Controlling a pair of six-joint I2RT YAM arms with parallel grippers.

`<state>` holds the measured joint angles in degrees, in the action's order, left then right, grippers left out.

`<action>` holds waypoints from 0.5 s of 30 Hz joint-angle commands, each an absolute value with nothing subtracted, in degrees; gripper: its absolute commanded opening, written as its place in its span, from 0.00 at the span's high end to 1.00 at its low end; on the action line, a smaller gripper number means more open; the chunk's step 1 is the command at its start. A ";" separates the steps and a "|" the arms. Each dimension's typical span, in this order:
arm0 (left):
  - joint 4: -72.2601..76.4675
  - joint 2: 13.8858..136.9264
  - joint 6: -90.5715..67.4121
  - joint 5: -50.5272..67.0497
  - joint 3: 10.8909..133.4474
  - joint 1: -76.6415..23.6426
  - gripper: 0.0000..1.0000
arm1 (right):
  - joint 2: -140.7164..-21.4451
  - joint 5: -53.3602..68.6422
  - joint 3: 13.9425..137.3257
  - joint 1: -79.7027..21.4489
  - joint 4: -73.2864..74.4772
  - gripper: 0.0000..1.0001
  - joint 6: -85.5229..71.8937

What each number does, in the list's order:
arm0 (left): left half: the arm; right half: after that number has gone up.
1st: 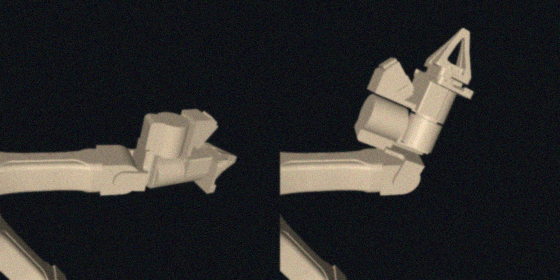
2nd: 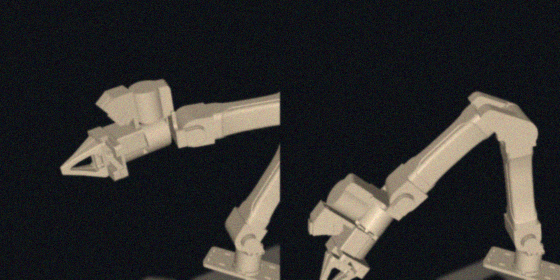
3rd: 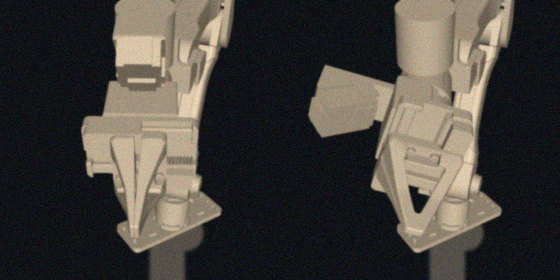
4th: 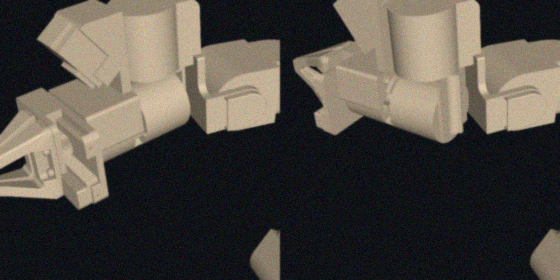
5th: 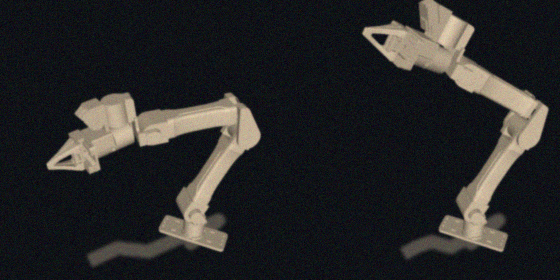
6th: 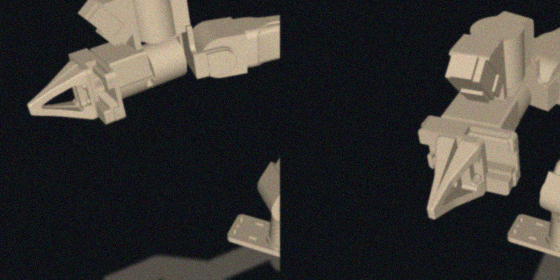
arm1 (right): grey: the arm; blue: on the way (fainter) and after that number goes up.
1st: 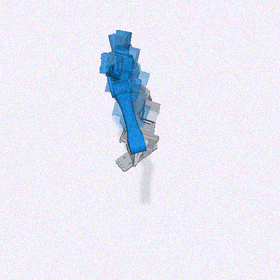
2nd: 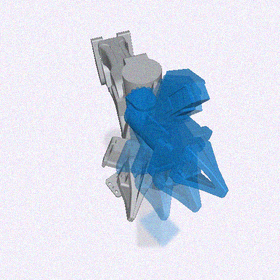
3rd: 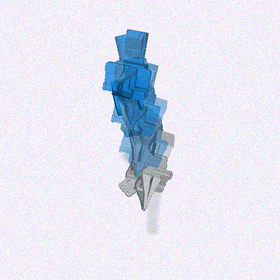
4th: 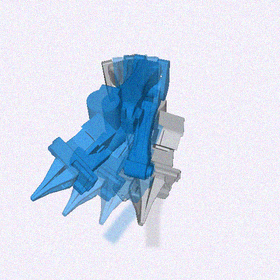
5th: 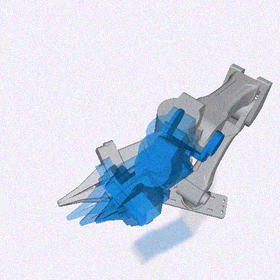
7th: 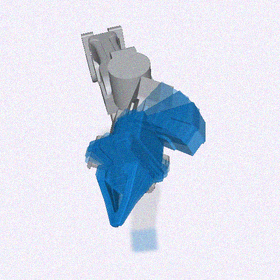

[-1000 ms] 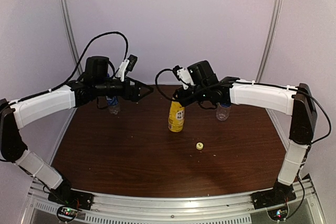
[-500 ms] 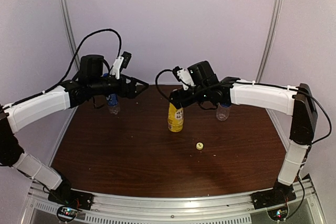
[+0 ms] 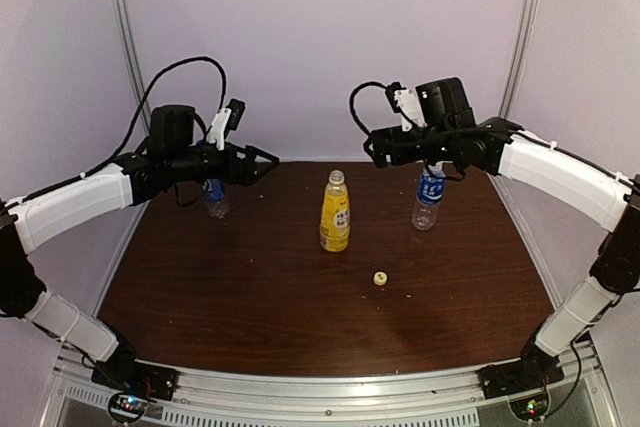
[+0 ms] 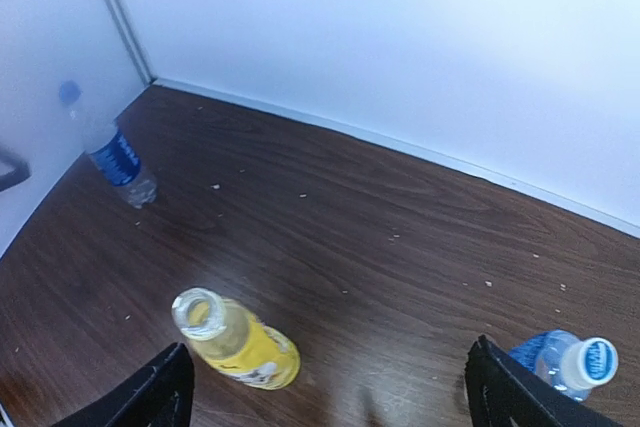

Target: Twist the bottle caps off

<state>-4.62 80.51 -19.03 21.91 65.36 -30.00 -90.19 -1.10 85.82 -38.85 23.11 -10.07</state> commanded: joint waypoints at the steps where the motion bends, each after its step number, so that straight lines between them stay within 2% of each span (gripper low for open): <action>1: -4.50 80.41 -19.75 23.20 66.79 -29.44 0.02 | -89.92 -8.13 89.18 -33.42 33.48 0.05 -12.35; 10: -4.01 79.20 -19.60 22.54 66.28 -29.44 0.02 | -96.79 -10.62 95.79 -26.24 41.85 0.04 -13.05; 15: -3.74 79.54 -19.93 22.84 66.18 -29.44 0.02 | -100.97 -8.76 97.28 -24.73 43.04 0.07 -12.92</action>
